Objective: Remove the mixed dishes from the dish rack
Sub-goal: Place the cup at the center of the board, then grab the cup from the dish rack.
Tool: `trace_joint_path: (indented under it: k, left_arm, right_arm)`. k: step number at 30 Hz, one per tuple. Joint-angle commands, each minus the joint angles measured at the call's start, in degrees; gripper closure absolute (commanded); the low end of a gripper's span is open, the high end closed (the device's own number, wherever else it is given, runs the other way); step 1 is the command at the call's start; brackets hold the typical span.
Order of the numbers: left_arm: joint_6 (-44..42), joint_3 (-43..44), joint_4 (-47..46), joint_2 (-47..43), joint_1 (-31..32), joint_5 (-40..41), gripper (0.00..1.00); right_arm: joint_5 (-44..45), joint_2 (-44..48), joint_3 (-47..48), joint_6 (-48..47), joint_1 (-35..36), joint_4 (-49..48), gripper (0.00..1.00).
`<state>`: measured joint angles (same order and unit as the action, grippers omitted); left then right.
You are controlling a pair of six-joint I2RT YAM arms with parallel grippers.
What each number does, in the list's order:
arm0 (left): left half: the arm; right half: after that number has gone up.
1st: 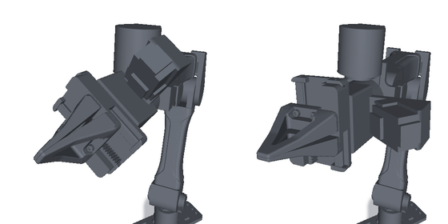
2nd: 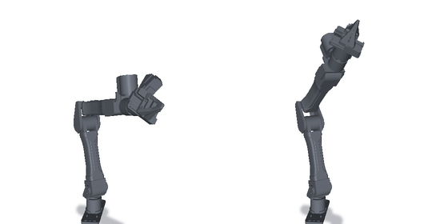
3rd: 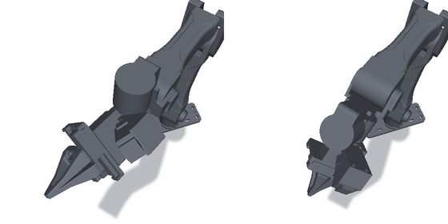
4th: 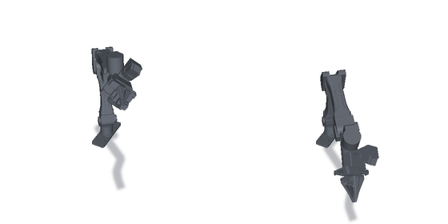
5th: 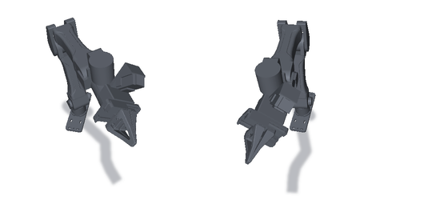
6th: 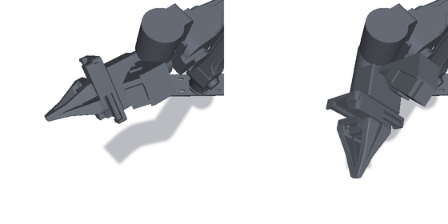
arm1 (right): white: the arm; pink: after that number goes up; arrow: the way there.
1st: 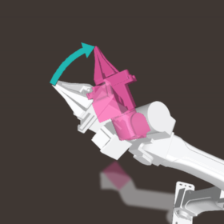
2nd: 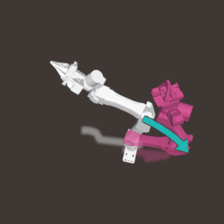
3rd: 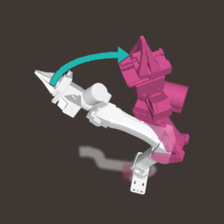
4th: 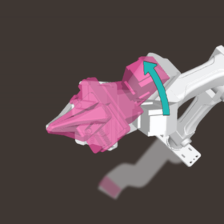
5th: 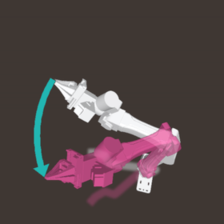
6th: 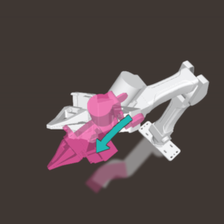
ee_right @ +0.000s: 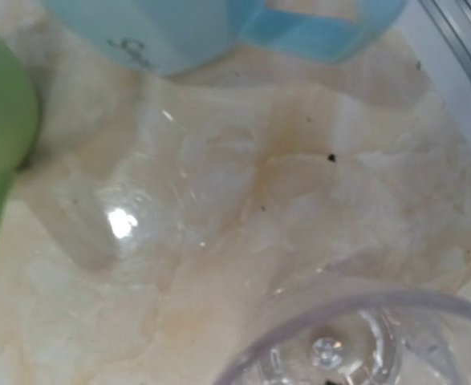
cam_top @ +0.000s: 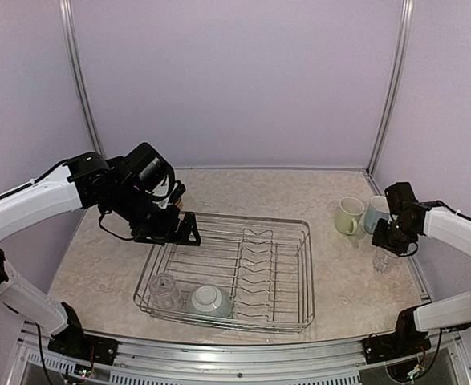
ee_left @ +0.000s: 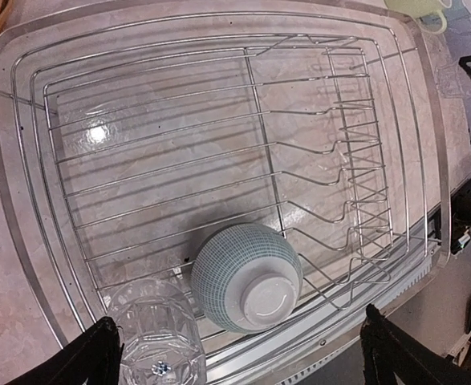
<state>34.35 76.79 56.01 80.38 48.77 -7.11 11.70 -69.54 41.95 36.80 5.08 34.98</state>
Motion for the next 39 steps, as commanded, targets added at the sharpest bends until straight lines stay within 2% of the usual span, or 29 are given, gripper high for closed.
trace_joint_path:
  k: [1, 6, 8, 9, 11, 21, 29, 39]
  left_arm:
    - [0.66, 1.69, 7.41, 1.48, 2.62, 3.59, 0.01]
    - [1.99, 1.48, 13.05, 3.10, 4.95, 4.31, 0.01]
    - [2.85, 1.52, 15.34, 4.03, 5.98, 5.48, 0.01]
    - [3.35, 1.44, 16.25, 4.71, 6.53, 6.34, 0.01]
    - [3.91, 0.99, 16.97, 5.48, 7.12, 6.93, 0.01]
    - [5.37, -0.72, 17.19, 9.13, 7.34, 9.20, 0.01]
    - [6.25, -1.56, 17.30, 12.74, 7.89, 10.28, 0.01]
    - [6.94, -3.04, 17.16, 14.66, 8.81, 10.23, 0.05]
  right_arm:
    - [-0.58, 3.12, 1.47, -1.41, -0.64, 1.28, 0.51]
    - [-5.13, 6.38, 3.82, -4.87, -0.61, 1.35, 0.34]
    - [-6.52, 7.83, 4.47, -5.62, -0.62, 1.11, 0.23]
    - [-6.88, 8.56, 4.89, -5.69, -0.60, 1.20, 0.12]
    - [-7.25, 10.65, 4.95, -5.42, -0.67, 0.83, 0.01]
    - [-6.11, 19.36, 5.05, -3.36, -0.61, -1.55, 0.00]
    - [-11.48, 17.88, 4.72, 2.41, -0.60, -5.16, 0.00]
    - [-20.30, 20.15, 4.56, -5.54, -0.63, -10.09, 0.01]
